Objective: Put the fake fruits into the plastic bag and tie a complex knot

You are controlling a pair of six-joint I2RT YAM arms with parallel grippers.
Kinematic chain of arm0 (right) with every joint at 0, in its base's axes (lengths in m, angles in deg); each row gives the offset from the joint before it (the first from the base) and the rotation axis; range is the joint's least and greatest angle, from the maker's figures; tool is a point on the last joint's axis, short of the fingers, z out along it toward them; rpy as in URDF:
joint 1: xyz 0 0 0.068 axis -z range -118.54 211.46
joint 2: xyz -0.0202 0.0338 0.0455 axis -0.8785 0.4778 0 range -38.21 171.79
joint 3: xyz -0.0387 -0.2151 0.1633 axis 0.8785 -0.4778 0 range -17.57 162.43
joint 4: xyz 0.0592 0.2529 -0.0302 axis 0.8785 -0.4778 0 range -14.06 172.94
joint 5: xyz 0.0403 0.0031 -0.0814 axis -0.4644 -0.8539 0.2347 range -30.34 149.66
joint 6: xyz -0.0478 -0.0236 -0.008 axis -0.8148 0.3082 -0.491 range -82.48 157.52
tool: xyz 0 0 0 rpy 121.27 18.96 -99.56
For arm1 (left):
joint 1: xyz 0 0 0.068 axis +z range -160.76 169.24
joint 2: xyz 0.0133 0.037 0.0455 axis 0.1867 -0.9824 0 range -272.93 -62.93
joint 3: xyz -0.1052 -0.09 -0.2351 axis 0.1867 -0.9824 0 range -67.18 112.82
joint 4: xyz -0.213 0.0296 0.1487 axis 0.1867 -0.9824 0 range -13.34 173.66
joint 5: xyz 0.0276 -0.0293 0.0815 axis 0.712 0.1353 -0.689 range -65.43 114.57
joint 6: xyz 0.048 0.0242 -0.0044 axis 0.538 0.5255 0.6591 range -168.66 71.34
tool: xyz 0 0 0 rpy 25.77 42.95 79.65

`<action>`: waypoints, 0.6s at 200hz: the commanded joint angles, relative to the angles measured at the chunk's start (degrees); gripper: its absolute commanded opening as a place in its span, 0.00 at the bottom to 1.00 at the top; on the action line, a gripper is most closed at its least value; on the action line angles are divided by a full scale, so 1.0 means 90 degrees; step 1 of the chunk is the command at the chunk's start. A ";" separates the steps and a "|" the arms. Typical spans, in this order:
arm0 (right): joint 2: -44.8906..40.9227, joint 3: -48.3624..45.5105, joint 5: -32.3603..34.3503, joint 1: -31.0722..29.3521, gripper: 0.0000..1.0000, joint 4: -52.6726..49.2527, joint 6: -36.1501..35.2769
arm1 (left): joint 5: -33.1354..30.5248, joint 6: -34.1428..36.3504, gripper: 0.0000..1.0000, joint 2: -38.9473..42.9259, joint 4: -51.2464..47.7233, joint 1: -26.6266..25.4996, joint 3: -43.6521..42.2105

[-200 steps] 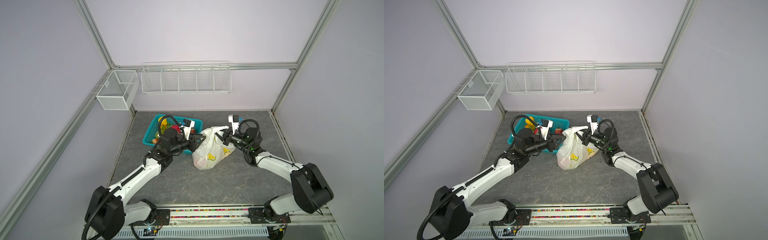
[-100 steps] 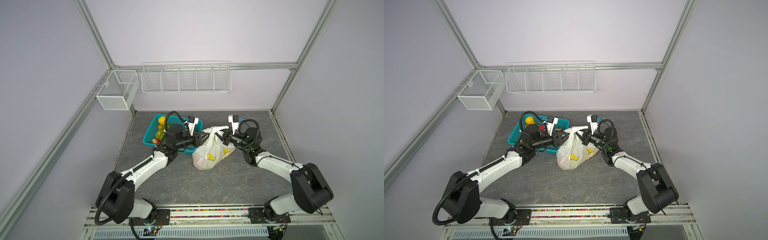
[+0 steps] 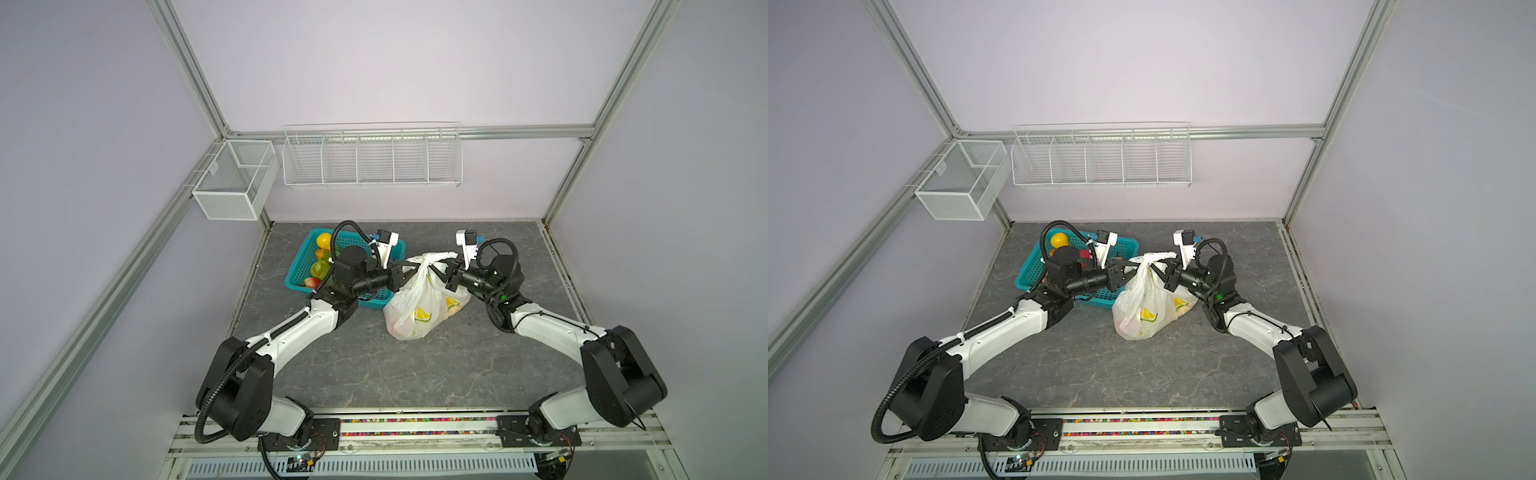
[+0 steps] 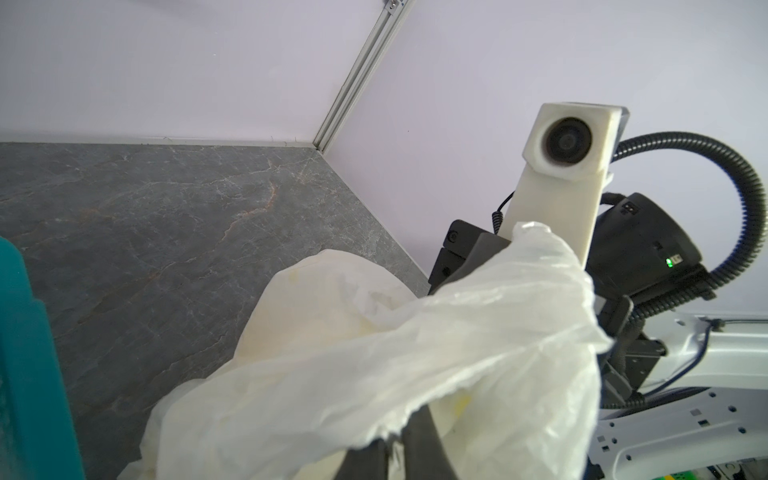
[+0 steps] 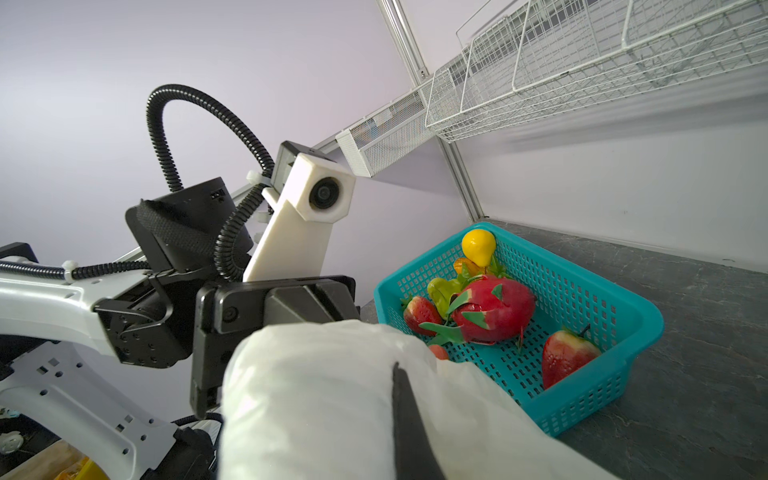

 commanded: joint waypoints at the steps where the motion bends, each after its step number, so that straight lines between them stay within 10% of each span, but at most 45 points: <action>1: -0.0022 0.0113 0.0004 -0.0029 0.07 0.0021 -0.0116 | -0.0052 0.0079 0.01 0.0099 0.0094 0.0007 0.0118; 66: -0.0311 0.0142 0.0089 0.0025 0.10 -0.0891 -0.0847 | -0.0440 0.0641 0.00 0.0383 -0.0451 0.0008 0.0074; 120: -0.1154 0.0122 0.0494 0.0137 0.45 -0.2773 -0.2204 | -0.0423 0.0797 0.00 0.0549 -0.0485 0.0003 0.0013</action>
